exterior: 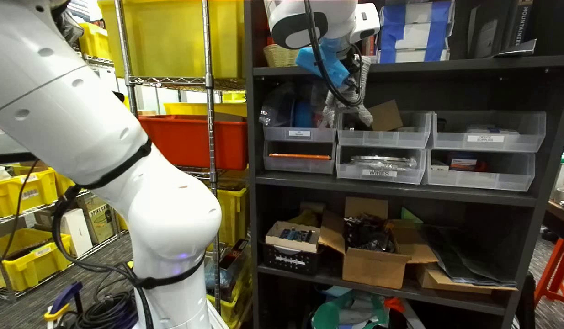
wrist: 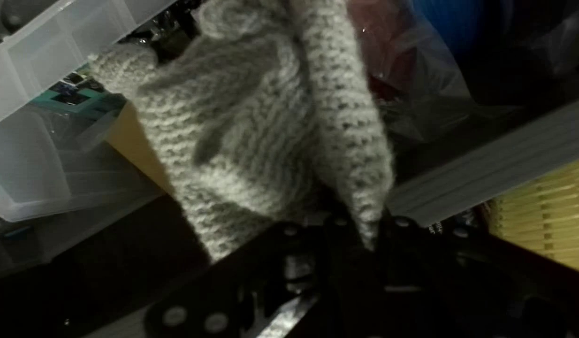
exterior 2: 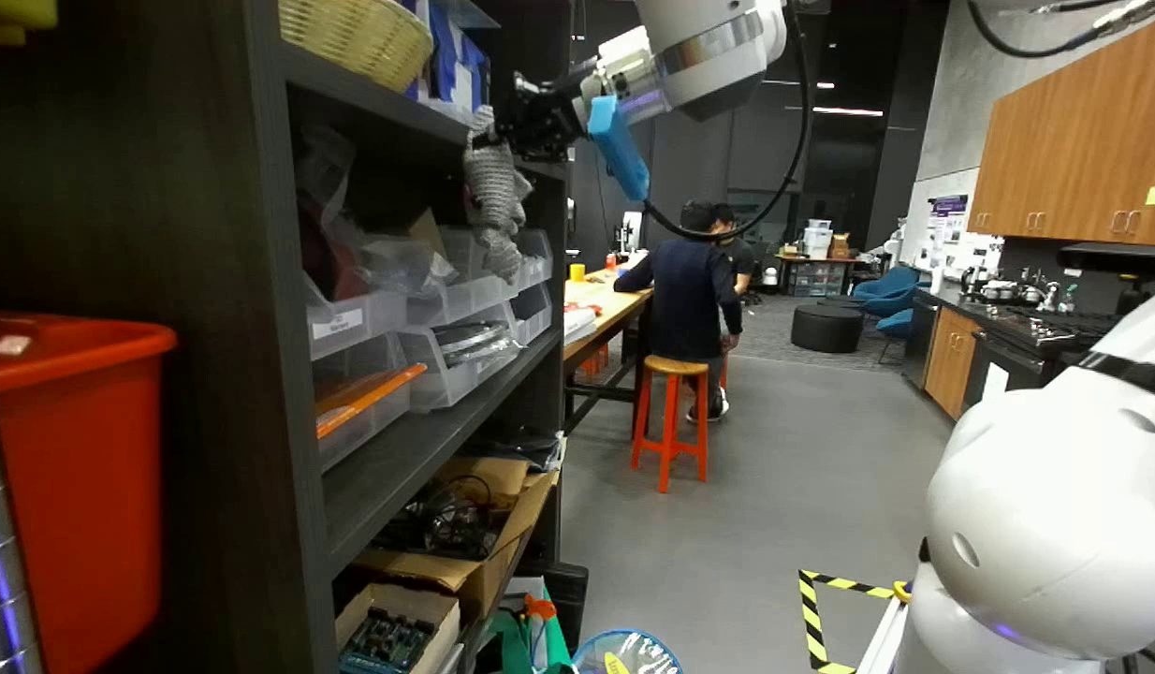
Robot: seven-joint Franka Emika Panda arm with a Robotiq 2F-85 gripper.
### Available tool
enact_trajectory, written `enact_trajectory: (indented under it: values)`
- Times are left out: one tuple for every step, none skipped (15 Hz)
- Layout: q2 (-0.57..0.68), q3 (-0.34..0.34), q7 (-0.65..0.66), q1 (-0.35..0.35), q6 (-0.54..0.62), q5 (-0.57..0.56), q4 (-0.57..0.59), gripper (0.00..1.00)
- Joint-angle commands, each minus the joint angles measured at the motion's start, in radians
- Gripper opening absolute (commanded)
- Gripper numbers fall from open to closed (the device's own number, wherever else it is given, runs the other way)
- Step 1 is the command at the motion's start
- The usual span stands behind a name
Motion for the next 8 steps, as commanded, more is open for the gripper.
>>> enact_trajectory:
  values:
    - [-0.033, -0.003, 0.009, 0.044, 0.044, -0.026, -0.036, 0.03]
    - [-0.036, 0.016, -0.003, 0.018, 0.037, -0.003, -0.034, 0.03]
    - [-0.038, 0.014, -0.003, 0.021, 0.042, 0.0, -0.032, 0.03]
    - [-0.038, 0.011, 0.008, 0.017, 0.041, 0.001, -0.02, 0.03]
    - [-0.035, 0.007, 0.016, 0.015, 0.041, 0.004, -0.007, 0.03]
    - [-0.031, -0.021, 0.058, 0.038, 0.044, -0.027, 0.014, 0.03]
    - [-0.027, -0.027, 0.086, 0.033, 0.041, -0.032, 0.034, 0.03]
    - [-0.026, -0.033, 0.106, 0.031, 0.039, -0.036, 0.047, 0.03]
